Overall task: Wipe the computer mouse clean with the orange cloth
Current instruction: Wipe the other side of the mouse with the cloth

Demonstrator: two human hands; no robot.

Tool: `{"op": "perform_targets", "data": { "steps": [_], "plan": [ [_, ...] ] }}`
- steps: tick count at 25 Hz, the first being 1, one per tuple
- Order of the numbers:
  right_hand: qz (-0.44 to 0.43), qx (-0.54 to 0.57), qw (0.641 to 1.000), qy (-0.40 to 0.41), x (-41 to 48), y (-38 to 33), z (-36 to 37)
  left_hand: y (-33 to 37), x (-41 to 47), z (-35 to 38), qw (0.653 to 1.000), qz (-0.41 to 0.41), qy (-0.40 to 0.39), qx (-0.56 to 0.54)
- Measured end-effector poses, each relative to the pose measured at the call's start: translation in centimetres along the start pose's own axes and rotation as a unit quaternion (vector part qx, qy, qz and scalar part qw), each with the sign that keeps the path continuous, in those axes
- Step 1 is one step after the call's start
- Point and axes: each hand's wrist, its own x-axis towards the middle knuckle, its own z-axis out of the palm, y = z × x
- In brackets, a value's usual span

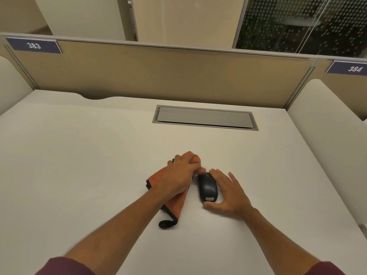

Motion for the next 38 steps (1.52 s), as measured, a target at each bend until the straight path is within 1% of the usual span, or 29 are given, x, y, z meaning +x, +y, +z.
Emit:
{"op": "perform_targets", "data": {
  "steps": [1, 2, 3, 5, 7, 9, 11, 16, 18, 20, 22, 25, 26, 28, 30, 31, 33, 35, 37, 38],
  "plan": [
    [0.000, 0.002, 1.000, 0.003, 0.0, 0.0, 0.0, 0.2, -0.1, 0.0, 0.997, -0.058, 0.017, -0.057],
    [0.001, 0.001, 1.000, 0.007, 0.0, -0.1, 0.0, 0.5, -0.1, -0.1, 0.989, -0.100, 0.033, -0.109],
    [0.001, 0.001, 1.000, 0.010, 0.0, -0.1, -0.1, 0.9, -0.1, 0.0, 0.981, -0.116, 0.044, -0.147],
    [0.002, 0.009, 1.000, 0.013, 0.0, -0.3, -0.2, 2.2, -0.5, 0.3, 0.975, -0.104, 0.050, -0.189],
    [-0.004, 0.025, 1.000, 0.012, 0.0, -0.5, -0.4, 3.7, -1.0, 1.4, 0.978, -0.086, 0.045, -0.186],
    [-0.013, 0.027, 1.000, 0.010, 0.0, -0.5, -0.5, 5.0, -1.4, 3.1, 0.985, -0.090, 0.035, -0.142],
    [-0.015, 0.017, 1.000, 0.009, 0.0, -0.5, -0.5, 5.3, -1.2, 4.0, 0.987, -0.111, 0.032, -0.113],
    [-0.010, -0.006, 1.000, 0.003, 0.0, -0.5, -0.5, 3.7, 0.2, 3.8, 0.982, -0.161, 0.038, -0.087],
    [-0.004, -0.005, 1.000, 0.006, -0.1, -0.5, -0.5, 2.9, 0.8, 3.4, 0.977, -0.183, 0.038, -0.098],
    [-0.002, 0.000, 1.000, 0.009, -0.1, -0.4, -0.4, 2.5, 1.0, 3.1, 0.969, -0.199, 0.053, -0.140],
    [-0.003, -0.001, 1.000, 0.006, 0.0, -0.4, -0.4, 2.6, 0.6, 3.3, 0.963, -0.187, 0.068, -0.180],
    [-0.009, -0.003, 1.000, 0.004, 0.0, -0.4, -0.4, 3.3, -0.2, 4.3, 0.976, -0.137, 0.055, -0.157],
    [-0.009, -0.003, 1.000, 0.004, 0.0, -0.4, -0.4, 3.2, -0.1, 4.5, 0.979, -0.137, 0.053, -0.142],
    [-0.005, -0.002, 1.000, 0.004, 0.0, -0.4, -0.4, 2.7, 0.6, 4.4, 0.978, -0.164, 0.052, -0.122],
    [-0.002, 0.004, 1.000, 0.010, -0.1, -0.3, -0.3, 2.3, 0.9, 3.9, 0.972, -0.189, 0.062, -0.126],
    [-0.002, 0.005, 1.000, 0.009, -0.1, -0.3, -0.3, 2.3, 0.8, 3.8, 0.970, -0.189, 0.075, -0.133],
    [-0.004, 0.007, 1.000, 0.008, 0.0, -0.2, -0.3, 3.0, -0.1, 3.6, 0.971, -0.162, 0.114, -0.137],
    [-0.010, 0.022, 1.000, 0.008, 0.0, -0.2, -0.3, 4.5, -1.4, 3.8, 0.975, -0.113, 0.144, -0.127],
    [-0.017, 0.024, 1.000, 0.007, -0.1, -0.1, -0.3, 5.9, -2.4, 4.4, 0.984, -0.078, 0.138, -0.084],
    [-0.019, 0.020, 1.000, 0.006, -0.1, -0.1, -0.2, 6.2, -2.6, 4.7, 0.986, -0.077, 0.131, -0.063]
  ]
}}
